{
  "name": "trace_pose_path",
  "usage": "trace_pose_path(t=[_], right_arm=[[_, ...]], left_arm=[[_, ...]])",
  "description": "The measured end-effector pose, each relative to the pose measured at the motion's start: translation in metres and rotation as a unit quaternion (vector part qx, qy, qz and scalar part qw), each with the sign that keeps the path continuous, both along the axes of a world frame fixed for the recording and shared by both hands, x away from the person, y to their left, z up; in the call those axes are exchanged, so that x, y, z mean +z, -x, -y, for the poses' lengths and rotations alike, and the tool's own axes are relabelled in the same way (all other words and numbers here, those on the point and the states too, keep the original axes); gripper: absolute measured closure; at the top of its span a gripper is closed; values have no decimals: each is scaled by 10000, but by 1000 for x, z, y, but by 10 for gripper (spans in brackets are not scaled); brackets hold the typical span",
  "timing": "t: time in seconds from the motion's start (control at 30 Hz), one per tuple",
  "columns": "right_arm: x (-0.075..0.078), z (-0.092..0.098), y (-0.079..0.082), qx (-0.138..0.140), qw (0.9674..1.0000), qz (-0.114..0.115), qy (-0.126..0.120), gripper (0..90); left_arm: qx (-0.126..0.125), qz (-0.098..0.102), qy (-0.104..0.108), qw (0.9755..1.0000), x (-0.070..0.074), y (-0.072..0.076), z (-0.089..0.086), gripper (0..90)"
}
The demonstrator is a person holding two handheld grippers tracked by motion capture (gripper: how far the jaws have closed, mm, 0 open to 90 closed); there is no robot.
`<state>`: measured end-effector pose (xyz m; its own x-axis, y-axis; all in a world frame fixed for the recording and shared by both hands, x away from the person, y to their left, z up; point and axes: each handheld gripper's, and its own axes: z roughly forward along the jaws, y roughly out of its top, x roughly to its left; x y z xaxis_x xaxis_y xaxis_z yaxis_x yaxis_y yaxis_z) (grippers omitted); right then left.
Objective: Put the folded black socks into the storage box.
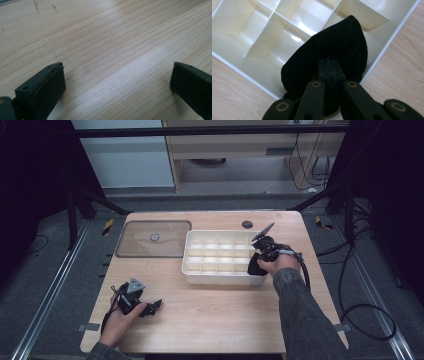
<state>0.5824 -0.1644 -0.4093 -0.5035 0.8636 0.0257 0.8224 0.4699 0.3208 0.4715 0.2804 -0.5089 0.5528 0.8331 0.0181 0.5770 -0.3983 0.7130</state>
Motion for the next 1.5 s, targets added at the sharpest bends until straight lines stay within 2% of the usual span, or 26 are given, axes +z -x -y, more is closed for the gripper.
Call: trace_pose_path(t=[0.37, 1.07, 1.5], right_arm=[[-1, -2, 1, 4, 10000, -30, 51, 900], [-11, -10, 6, 35, 9995, -86, 316, 900], [-17, -8, 7, 31, 9995, -117, 305, 900]], left_arm=[[0, -1, -1, 10000, 0, 0, 0, 0], [9, -14, 7, 10000, 0, 0, 0, 0], [8, -6, 7, 10000, 0, 0, 1, 0]])
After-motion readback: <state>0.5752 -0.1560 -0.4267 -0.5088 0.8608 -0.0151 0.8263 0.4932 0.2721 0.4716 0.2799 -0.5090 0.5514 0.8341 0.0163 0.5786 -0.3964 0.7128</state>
